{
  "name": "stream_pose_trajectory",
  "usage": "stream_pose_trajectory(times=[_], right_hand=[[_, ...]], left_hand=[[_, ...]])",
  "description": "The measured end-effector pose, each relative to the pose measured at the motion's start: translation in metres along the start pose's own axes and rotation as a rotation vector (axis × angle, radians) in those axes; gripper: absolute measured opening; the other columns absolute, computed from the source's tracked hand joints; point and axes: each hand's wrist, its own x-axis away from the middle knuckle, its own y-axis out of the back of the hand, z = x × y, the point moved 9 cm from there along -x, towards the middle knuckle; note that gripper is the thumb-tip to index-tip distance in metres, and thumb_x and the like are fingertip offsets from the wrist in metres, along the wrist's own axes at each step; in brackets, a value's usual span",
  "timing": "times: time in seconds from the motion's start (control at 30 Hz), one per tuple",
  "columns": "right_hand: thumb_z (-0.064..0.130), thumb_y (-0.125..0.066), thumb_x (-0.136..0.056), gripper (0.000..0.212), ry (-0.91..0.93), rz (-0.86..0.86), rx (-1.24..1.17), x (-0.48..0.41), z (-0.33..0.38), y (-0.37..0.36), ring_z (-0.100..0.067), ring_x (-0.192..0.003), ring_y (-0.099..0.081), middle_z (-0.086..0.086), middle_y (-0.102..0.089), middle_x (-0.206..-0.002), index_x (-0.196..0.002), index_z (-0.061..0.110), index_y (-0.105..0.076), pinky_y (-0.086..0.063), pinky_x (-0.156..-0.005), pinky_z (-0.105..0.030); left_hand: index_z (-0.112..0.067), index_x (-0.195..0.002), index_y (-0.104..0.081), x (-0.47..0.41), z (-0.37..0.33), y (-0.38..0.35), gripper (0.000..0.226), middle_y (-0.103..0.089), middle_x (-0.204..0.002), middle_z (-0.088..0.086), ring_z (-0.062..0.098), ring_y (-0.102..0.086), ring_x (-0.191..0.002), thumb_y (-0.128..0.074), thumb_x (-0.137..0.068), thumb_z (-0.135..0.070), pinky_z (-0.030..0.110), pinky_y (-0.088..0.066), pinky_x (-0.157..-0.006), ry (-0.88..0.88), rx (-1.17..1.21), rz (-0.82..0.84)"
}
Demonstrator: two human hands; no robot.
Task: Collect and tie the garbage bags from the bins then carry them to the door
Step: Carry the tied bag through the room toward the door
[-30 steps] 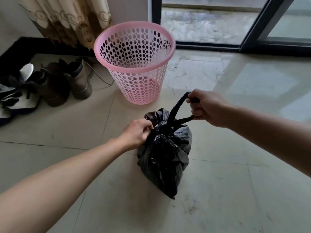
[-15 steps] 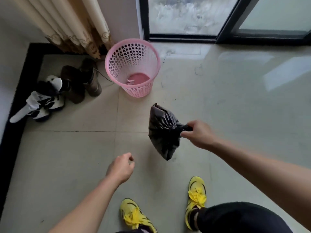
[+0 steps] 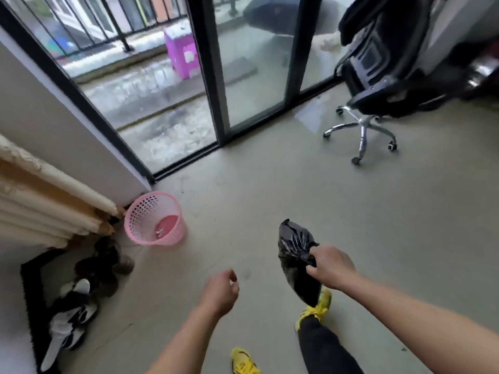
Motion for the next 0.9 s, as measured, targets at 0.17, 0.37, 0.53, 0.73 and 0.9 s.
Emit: stream_pose_trajectory(times=[0.17,0.37,0.53,0.73,0.9], right_hand=[[0.039,-0.056,-0.081,0.032,-0.239,-0.069,-0.096,0.1,-0.113,0.035,-0.03,-0.109,-0.057,-0.011,-0.062,-0.112,-0.101,0.015,-0.063,-0.047,-0.083,-0.033],[0.039,-0.059,-0.078,0.037,-0.483,-0.119,-0.303,0.215,-0.275,0.042,-0.03,-0.111,-0.055,-0.011,-0.062,-0.113,-0.1,0.009,-0.062,-0.045,-0.084,-0.032],[0.032,-0.059,-0.078,0.023,-0.531,-0.124,-0.419,0.301,-0.399,0.033,-0.031,-0.099,-0.06,-0.012,-0.065,-0.104,-0.09,0.013,-0.061,-0.041,-0.071,-0.03],[0.03,-0.057,-0.082,0.02,-0.671,-0.202,-0.494,0.426,-0.561,0.024,-0.028,-0.077,-0.053,-0.007,-0.055,-0.086,-0.086,0.012,-0.051,-0.038,-0.064,-0.031],[0.025,-0.057,-0.08,0.015,-0.847,-0.269,-0.532,0.516,-0.7,0.006,-0.03,-0.08,-0.06,-0.008,-0.062,-0.086,-0.084,0.011,-0.055,-0.045,-0.064,-0.033]], left_hand=[[-0.023,-0.109,-0.061,0.046,-0.12,0.007,0.023,-0.067,-0.109,0.005,0.026,-0.063,-0.099,-0.049,-0.091,-0.03,0.03,-0.048,-0.081,-0.236,-0.298,0.008],[-0.022,-0.115,-0.061,0.098,-0.311,-0.047,0.027,-0.067,-0.11,0.006,0.025,-0.063,-0.101,-0.048,-0.092,-0.028,0.028,-0.046,-0.077,-0.533,-0.575,0.001],[-0.023,-0.114,-0.061,0.146,-0.472,-0.14,0.026,-0.067,-0.11,0.004,0.024,-0.063,-0.1,-0.049,-0.092,-0.027,0.025,-0.041,-0.071,-0.705,-0.757,0.014],[-0.024,-0.111,-0.062,0.237,-0.673,-0.281,0.024,-0.067,-0.11,0.003,0.025,-0.063,-0.101,-0.05,-0.09,-0.027,0.025,-0.039,-0.071,-0.978,-0.863,0.044],[-0.022,-0.111,-0.061,0.298,-0.823,-0.398,0.025,-0.065,-0.119,0.004,0.025,-0.059,-0.111,-0.048,-0.09,-0.025,0.028,-0.043,-0.082,-1.211,-1.007,0.054]])
